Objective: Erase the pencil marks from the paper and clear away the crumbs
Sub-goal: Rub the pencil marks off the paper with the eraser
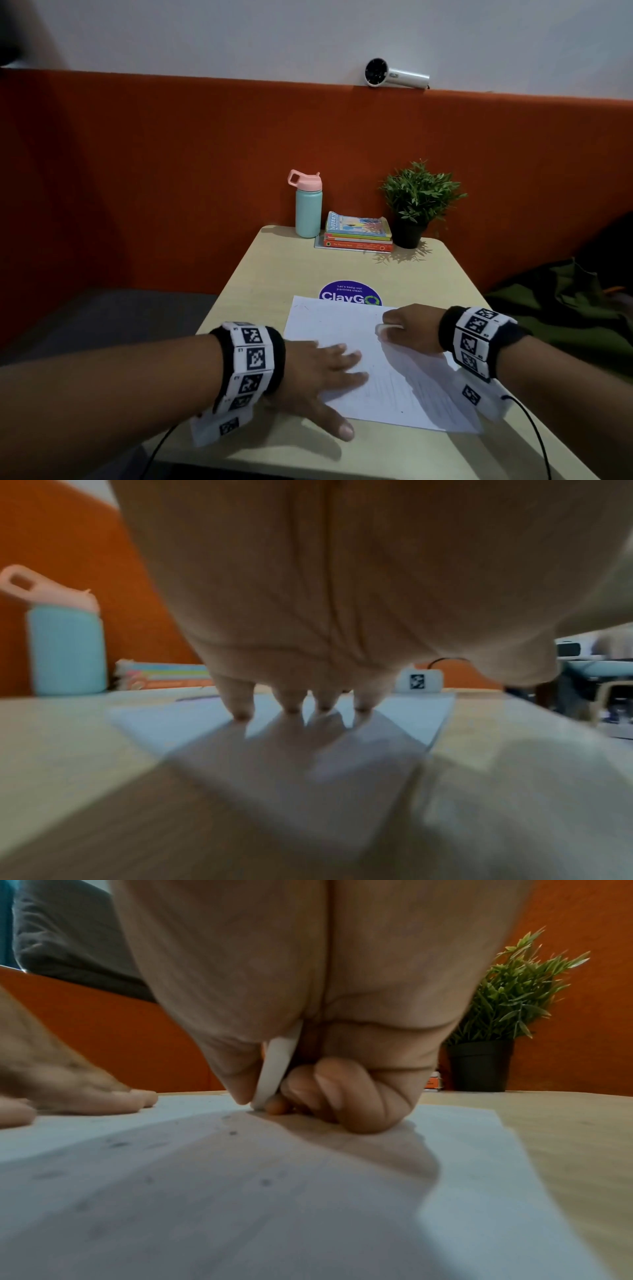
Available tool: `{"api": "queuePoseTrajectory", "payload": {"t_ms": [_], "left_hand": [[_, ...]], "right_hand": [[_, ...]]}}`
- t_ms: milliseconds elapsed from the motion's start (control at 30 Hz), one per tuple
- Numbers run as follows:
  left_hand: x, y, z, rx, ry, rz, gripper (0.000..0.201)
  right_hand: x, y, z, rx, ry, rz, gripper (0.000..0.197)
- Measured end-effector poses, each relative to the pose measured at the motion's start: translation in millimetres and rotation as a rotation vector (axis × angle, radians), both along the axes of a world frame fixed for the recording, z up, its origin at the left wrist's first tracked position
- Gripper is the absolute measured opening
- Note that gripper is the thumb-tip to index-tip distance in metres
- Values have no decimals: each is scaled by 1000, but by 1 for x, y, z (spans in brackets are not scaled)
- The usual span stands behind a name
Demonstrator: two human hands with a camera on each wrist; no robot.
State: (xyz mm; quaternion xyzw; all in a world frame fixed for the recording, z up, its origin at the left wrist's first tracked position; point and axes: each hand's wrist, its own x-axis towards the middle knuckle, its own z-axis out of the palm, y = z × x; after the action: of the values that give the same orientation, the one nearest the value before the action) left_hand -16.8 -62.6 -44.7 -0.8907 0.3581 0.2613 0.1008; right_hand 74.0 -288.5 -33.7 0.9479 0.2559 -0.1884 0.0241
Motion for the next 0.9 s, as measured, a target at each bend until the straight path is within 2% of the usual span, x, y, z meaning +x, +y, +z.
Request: {"api": "queuePoseTrajectory", "payload": {"t_ms": [133, 167, 233, 300, 367, 400, 500, 533, 600, 667, 700, 767, 900], "left_hand": [[31, 33, 2, 115, -153, 308, 104], [34, 34, 5, 106, -175, 331, 104], [24, 21, 8, 12, -136, 221, 97], [4, 1, 5, -76, -25, 68, 89], [-2, -6, 0, -35, 19, 9, 87], [5, -2, 0, 0, 5, 62, 88], [38, 19, 7, 93, -106, 363, 101], [43, 22, 10, 86, -144, 389, 104], [35, 11, 14, -1, -134, 274, 101], [13, -10, 12, -106, -19, 107, 92], [3, -18, 9, -108, 35, 42, 89], [2, -16, 0, -46, 26, -2, 89], [40, 22, -2, 80, -148, 347, 106]], "right_hand": [[2, 0, -2, -3, 6, -5, 25], [2, 0, -2, -2, 6, -2, 25], [4, 0, -3, 1, 8, -1, 25], [5, -1, -4, 4, 3, 2, 25], [6, -1, -6, 12, -3, 3, 27], [6, -1, -6, 15, -2, -1, 28], [6, -1, -6, 17, 0, -4, 26], [6, -1, -6, 16, -3, -1, 26], [7, -2, -7, 16, -13, 6, 29], [8, -4, -8, 12, -21, 11, 32], [8, -4, -8, 10, -18, 10, 32], [8, -4, -7, 12, -10, 16, 31], [5, -2, -4, 2, 5, 18, 29]]}}
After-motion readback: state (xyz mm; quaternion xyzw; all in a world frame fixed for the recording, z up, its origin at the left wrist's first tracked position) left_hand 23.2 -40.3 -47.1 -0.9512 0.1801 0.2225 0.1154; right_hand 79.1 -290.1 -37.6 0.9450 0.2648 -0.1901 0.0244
